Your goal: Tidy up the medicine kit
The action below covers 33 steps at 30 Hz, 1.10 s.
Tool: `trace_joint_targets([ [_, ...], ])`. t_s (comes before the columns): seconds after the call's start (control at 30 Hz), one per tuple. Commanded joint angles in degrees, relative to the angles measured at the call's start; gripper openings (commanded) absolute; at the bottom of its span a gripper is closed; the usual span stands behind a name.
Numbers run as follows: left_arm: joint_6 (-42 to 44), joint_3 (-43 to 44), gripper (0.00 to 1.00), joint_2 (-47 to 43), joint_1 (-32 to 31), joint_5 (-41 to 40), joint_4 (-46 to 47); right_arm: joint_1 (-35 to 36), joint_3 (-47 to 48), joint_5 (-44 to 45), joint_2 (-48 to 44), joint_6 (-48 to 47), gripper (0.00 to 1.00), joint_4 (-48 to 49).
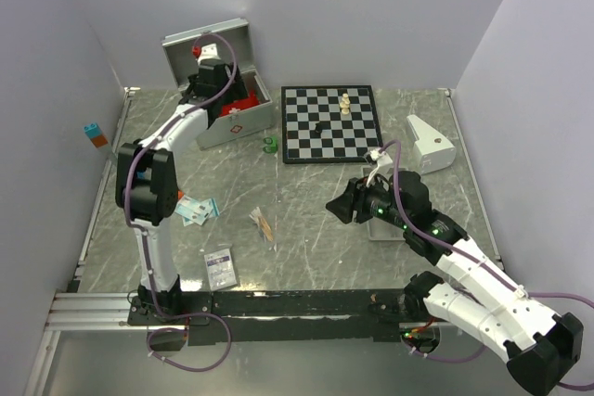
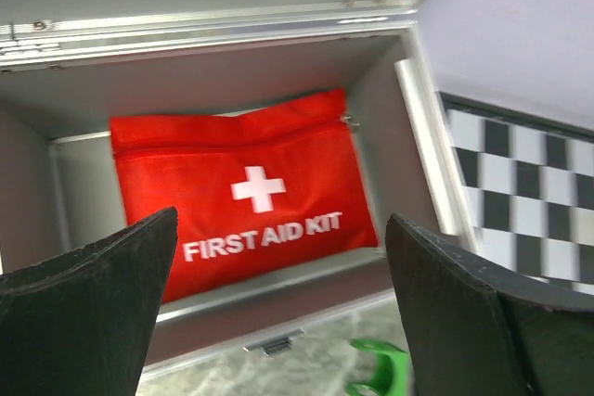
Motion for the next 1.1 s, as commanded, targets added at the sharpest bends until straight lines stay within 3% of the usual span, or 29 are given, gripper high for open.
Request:
trace_joint_targets([
  [0.0,3.7,4.0,0.98,2.1,0.2,-5.8,-4.5,0.4,1.0,1.5,-1.5,-0.6,0.59,-0.7],
  [0.13,3.5,2.2,0.97,1.6,0.7,-8.8,-9.1,0.4,1.4,1.7,-0.9,-1.1,0.59,-0.6],
  [0.4,6.9,-9.5,0.91,-4.1,1.0,-10.0,-11.6,0.4,0.9,-0.4,0.4,-0.3,0.59,2.3],
  [0.7,3.2,-16.4,0.89,-10.0,4.4,-8.8,-16.5,0.5,1.2,-1.5,0.5,-0.6,0.59,2.5],
  [0.93,-0.4,-29.7,0.88,-21.2,4.5,-10.2,-15.2,0.5,0.2,-0.8,-0.4,-1.4,0.59,2.3],
  [1.07,-3.3,-30.7,0.89,-27.5,4.6,-11.2,-14.0,0.5,1.0,-0.5,0.5,-1.6,0.59,2.1],
])
